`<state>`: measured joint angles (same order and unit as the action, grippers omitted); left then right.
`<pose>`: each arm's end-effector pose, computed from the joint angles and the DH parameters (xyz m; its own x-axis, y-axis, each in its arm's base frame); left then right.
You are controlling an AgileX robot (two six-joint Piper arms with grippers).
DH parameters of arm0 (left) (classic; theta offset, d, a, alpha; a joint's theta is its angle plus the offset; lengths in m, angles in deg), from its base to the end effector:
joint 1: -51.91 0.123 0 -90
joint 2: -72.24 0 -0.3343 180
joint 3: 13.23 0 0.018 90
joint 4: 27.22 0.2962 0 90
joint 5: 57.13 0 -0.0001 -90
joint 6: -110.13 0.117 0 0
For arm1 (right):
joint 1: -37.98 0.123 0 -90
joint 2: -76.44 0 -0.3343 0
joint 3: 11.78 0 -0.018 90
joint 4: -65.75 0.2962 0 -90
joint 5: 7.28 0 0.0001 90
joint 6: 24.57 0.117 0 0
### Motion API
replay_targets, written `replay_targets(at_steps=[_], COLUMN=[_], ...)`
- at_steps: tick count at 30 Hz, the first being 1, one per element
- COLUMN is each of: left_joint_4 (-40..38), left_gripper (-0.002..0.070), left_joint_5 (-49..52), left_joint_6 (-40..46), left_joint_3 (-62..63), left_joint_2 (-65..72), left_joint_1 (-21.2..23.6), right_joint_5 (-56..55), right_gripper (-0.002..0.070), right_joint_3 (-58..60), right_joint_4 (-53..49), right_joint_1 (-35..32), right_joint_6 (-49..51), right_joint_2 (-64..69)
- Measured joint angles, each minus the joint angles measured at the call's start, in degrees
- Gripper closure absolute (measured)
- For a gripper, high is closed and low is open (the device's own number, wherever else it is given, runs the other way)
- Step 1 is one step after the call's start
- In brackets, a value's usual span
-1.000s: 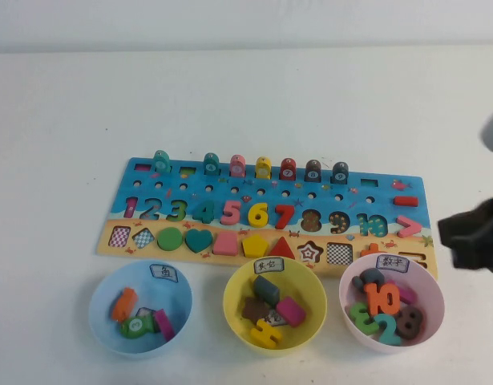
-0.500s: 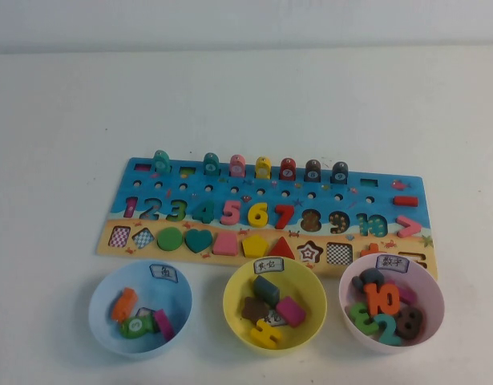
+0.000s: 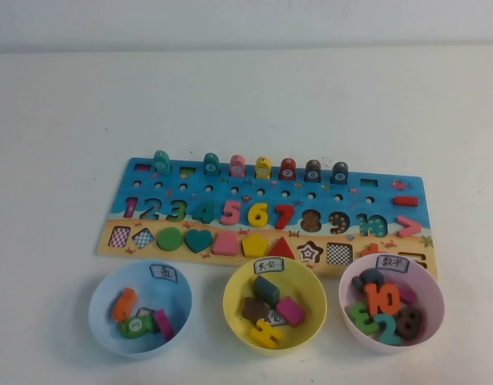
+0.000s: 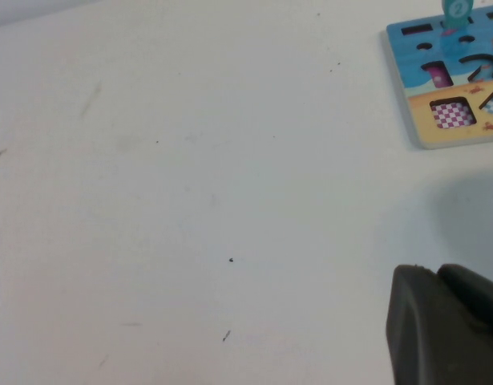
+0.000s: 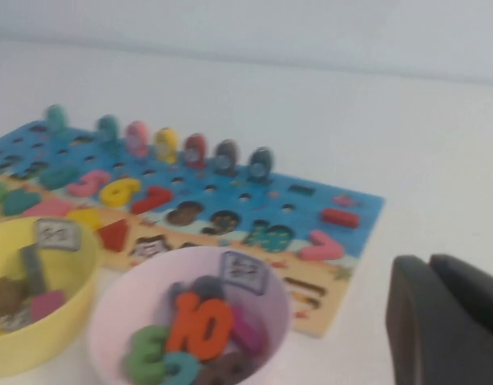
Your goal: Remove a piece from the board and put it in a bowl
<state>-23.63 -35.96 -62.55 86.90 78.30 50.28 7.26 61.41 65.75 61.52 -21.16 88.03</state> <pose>0.0736 0.0006 0.1629 -0.2870 0.1933 -0.9382 0.0610 0.9811 0.1835 0.0745 0.0325 0.2160 -0.1720 -0.0100 -0.9851 -0.3899 0.9190 0.0587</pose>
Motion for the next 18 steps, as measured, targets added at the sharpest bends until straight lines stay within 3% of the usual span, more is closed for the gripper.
replay_targets(at_steps=[5, 10, 18], left_joint_4=[0.0, 0.0, 0.0], left_gripper=[0.0678, 0.0678, 0.0678], left_joint_5=[0.0, 0.0, 0.0], left_joint_6=[0.0, 0.0, 0.0], left_joint_3=[0.0, 0.0, 0.0], left_joint_2=[0.0, 0.0, 0.0], left_joint_1=[0.0, 0.0, 0.0], right_joint_5=[-4.1, -0.1, 6.9], right_gripper=[0.0692, 0.0692, 0.0693], right_joint_3=[6.2, 6.7, 6.7], right_joint_4=[0.5, 3.0, 3.6], right_joint_1=[-13.9, -23.5, -26.2], right_joint_6=[0.0, 0.0, -0.1], right_joint_2=[-5.0, -5.4, -5.4])
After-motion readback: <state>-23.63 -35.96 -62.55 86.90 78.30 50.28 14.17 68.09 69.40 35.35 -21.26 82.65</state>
